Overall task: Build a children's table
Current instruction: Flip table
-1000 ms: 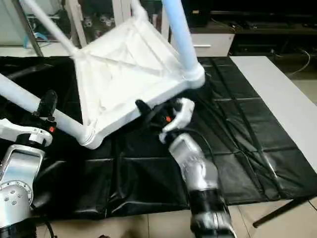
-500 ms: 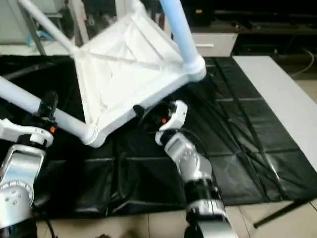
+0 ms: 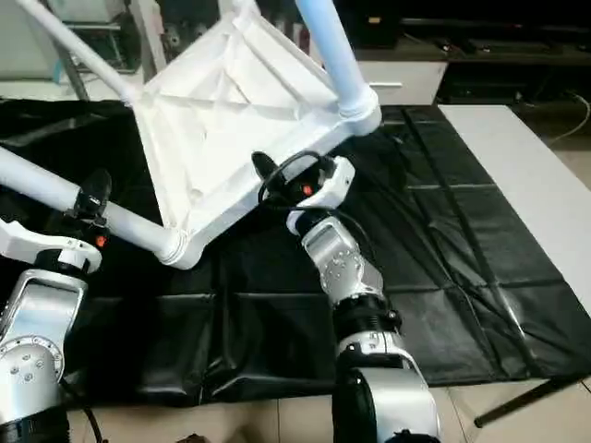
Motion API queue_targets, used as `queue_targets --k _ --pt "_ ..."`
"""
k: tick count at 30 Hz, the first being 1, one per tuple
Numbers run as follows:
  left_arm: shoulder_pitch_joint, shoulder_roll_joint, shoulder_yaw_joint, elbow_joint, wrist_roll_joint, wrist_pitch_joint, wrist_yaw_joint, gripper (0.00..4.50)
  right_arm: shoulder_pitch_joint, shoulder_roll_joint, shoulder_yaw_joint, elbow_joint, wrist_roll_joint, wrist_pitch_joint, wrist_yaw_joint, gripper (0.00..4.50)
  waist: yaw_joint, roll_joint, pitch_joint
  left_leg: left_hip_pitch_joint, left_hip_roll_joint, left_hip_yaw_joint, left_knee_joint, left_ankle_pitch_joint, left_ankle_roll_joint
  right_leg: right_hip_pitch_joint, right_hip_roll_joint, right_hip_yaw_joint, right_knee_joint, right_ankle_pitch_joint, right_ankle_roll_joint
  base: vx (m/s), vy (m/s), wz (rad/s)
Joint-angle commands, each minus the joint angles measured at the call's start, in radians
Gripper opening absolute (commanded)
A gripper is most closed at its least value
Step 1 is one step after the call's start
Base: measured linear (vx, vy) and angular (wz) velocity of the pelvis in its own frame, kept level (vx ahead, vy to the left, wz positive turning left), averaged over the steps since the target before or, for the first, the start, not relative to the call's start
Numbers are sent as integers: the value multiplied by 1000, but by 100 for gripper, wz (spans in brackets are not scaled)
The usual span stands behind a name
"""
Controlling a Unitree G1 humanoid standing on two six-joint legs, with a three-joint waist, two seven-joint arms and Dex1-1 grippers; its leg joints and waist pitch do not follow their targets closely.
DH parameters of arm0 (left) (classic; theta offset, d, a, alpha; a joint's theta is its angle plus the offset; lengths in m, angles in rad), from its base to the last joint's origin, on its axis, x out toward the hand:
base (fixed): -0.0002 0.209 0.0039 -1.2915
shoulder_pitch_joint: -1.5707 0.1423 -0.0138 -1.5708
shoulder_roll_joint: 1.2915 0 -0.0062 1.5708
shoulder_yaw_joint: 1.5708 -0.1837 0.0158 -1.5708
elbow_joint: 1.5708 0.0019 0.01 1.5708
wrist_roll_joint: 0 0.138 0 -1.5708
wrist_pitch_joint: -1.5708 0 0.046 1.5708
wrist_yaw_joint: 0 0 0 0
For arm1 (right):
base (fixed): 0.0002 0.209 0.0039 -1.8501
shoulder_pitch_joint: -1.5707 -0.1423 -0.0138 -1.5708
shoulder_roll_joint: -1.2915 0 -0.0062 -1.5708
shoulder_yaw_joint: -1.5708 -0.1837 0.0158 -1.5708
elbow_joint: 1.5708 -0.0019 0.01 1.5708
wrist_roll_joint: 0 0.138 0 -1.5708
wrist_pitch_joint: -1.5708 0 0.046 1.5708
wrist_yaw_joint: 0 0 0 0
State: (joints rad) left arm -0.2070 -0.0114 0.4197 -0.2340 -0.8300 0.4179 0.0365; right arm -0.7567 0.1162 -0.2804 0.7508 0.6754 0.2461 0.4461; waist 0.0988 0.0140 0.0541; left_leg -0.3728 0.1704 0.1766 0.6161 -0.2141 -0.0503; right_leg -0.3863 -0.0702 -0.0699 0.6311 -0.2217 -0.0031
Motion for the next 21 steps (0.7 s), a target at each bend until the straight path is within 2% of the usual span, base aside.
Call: queue_targets --k 1,5,6,7,14,15,16,19,21 --pt "-6 -16 4 10 -54 11 -2 242 -31 -2 -19 -12 26 -1 38 450 2 10 -69 13 63 -21 -74 -42 27 46 -79 54 -52 78 -243 0 0 0" --pt "-11 -11 -5 17 -47 12 -15 240 -75 -34 -5 98 -21 20 25 450 1 7 -69 12 62 -20 -74 -44 16 47 -80 52 -53 63 -253 0 0 0" --pt "-11 -11 -5 17 -46 11 -16 239 -77 -34 -7 103 -22 19 25 450 1 8 -69 12 61 -21 -74 -45 13 47 -81 52 -52 58 -255 0 0 0" --pt "-12 -11 -6 18 -46 11 -16 239 -80 -34 -9 108 -22 20 24 424 2 8 -69 12 62 -20 -74 -43 14 47 -81 53 -53 62 -255 0 0 0" --pt "-12 -11 -6 18 -46 11 -16 239 -80 -34 -9 108 -22 20 24 424 4 7 -71 12 62 -21 -72 -30 25 47 -80 52 -50 83 -257 0 0 0" --pt "-10 -12 -7 16 -45 10 -17 238 -87 -32 -21 116 -13 15 22 395 4 4 -70 12 63 -20 -72 -31 27 47 -80 53 -51 80 -257 0 0 0" --pt "-5 -9 -13 11 -38 9 -22 238 -102 -30 -32 136 -6 8 20 395 5 0 -71 11 63 -21 -73 -28 31 48 -84 53 -48 74 -262 0 0 0" --pt "5 -2 -26 6 -22 4 -40 238 -138 -25 -64 192 5 -9 17 375 5 4 -70 12 63 -19 -72 -32 33 44 -82 53 -50 55 -264 0 0 0" --pt "5 -2 -28 6 -19 3 -41 237 -146 -26 -74 205 8 -12 20 345 5 5 -72 12 63 -20 -70 -13 39 45 -81 52 -47 81 -265 0 0 0"
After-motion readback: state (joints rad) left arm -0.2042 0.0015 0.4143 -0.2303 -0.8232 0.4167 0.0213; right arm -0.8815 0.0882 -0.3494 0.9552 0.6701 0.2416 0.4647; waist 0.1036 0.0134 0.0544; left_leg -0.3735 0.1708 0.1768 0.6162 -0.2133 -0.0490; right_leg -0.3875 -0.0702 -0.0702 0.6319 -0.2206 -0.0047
